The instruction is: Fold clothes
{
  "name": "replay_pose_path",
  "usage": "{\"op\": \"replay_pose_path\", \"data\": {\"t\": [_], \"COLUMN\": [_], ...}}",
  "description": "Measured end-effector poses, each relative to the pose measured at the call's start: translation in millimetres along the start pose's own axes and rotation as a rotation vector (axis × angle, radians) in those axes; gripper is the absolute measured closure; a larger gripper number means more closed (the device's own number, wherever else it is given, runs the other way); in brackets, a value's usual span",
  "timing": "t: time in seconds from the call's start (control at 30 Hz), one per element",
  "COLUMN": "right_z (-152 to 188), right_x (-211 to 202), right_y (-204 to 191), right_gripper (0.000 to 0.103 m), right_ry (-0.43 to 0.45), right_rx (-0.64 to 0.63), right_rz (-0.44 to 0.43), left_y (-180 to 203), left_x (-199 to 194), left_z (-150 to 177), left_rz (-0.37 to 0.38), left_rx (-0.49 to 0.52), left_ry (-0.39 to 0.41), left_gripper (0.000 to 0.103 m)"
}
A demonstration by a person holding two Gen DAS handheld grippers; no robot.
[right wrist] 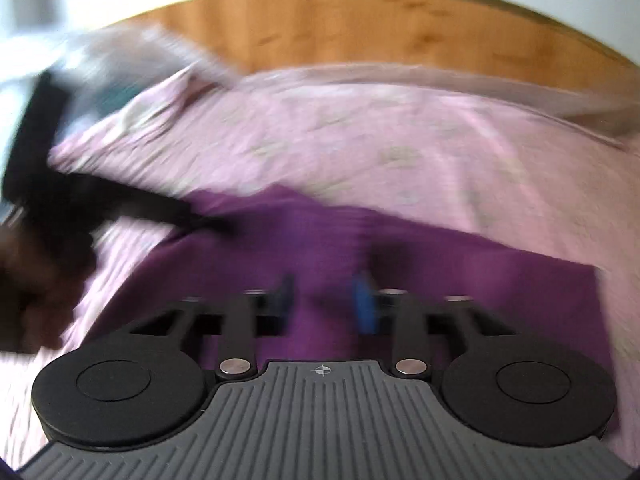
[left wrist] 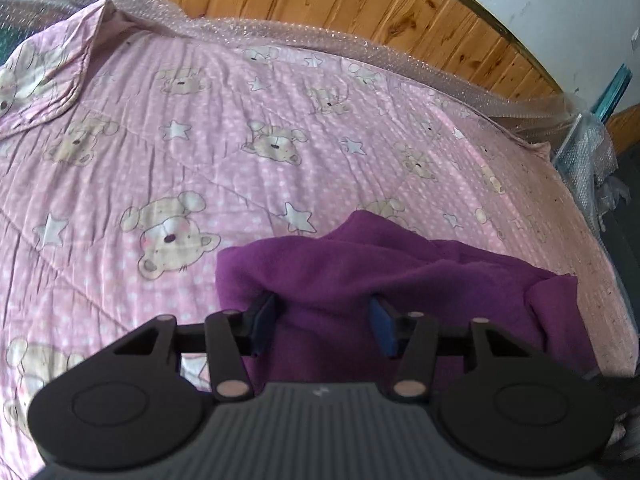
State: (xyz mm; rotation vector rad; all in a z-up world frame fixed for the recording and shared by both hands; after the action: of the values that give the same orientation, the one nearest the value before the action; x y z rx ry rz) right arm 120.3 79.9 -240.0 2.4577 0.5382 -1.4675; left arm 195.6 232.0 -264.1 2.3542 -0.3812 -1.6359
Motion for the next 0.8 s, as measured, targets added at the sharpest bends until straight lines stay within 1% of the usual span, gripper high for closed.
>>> {"op": "replay_pose_path", "data": {"t": [0.03,0.07,0.13,0.17,0.2,0.23,0.27,0.3,0.33,0.37,0.4,0.43,0.47,0.53,0.57,0.7,0.73,0.8], "right_z": [8,15,16,15,14,13,12,17,26,35,42,41,37,23,15,-17,-15,-17], "right_x": [13,26,14,6,-3,-12,-20,-22,-12,2,12,13,11,16,19,31,42,36], "right_y": [-1,-3,-5,-6,-7,-8,-9,-9,-9,-9,-9,-10,-10,-3,1,19,25,29], "right_gripper": [0.091,0.093,0.091,0.089,0.08,0.076,0.074,0.073,0.073,0.074,0.078,0.078,0.078,0.078,0.077,0.078,0.076,0.077], "right_ry": [-0.032,-0.064,-0.045,-0.029,-0.013,0.003,0.019,0.015,-0.024,-0.072,-0.096,-0.106,-0.115,-0.101,-0.091,-0.052,-0.057,-0.044], "right_rx": [-0.018,-0.037,-0.045,-0.048,-0.05,-0.052,-0.054,-0.065,-0.072,-0.077,-0.09,-0.098,-0.103,-0.078,-0.063,-0.003,0.016,0.018], "right_rz": [0.004,0.007,-0.008,-0.017,-0.027,-0.036,-0.045,-0.051,-0.058,-0.066,-0.078,-0.083,-0.084,-0.075,-0.069,-0.047,-0.049,-0.048], "left_y": [1,3,10,16,22,27,28,29,31,27,24,20,20,19,18,21,22,28], "left_x": [-2,-3,-25,-42,-57,-68,-67,-66,-64,-54,-44,-38,-39,-40,-40,-37,-37,-46], "left_z": [1,1,8,15,25,38,54,69,84,96,108,115,115,115,114,115,115,112], "left_rz": [-0.009,-0.017,-0.005,0.021,0.05,0.076,0.093,0.11,0.126,0.101,0.076,0.059,0.056,0.052,0.052,0.025,0.016,0.018], "left_rx": [0.005,0.01,0.022,0.04,0.057,0.066,0.071,0.076,0.08,0.078,0.077,0.078,0.079,0.081,0.077,0.13,0.146,0.155], "left_ry": [-0.004,-0.008,0.006,0.033,0.053,0.054,0.024,-0.007,-0.037,-0.071,-0.105,-0.118,-0.111,-0.097,-0.102,-0.115,-0.121,-0.118], "left_gripper": [0.051,0.051,0.053,0.052,0.049,0.048,0.048,0.048,0.049,0.05,0.051,0.051,0.05,0.051,0.051,0.051,0.05,0.051]}}
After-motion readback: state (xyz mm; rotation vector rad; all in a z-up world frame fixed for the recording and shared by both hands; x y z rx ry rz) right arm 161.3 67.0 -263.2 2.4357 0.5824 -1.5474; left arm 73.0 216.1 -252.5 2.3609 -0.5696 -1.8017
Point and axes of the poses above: each gripper's, at about its wrist camera, not at the fingertips, and x roughly the way its jaws point, y to its right, z to its underside, the point moved 10 cm from there along x, roughly the way its jaws point, and after that the axes turned 14 degrees about -y, right-handed, at the moved point
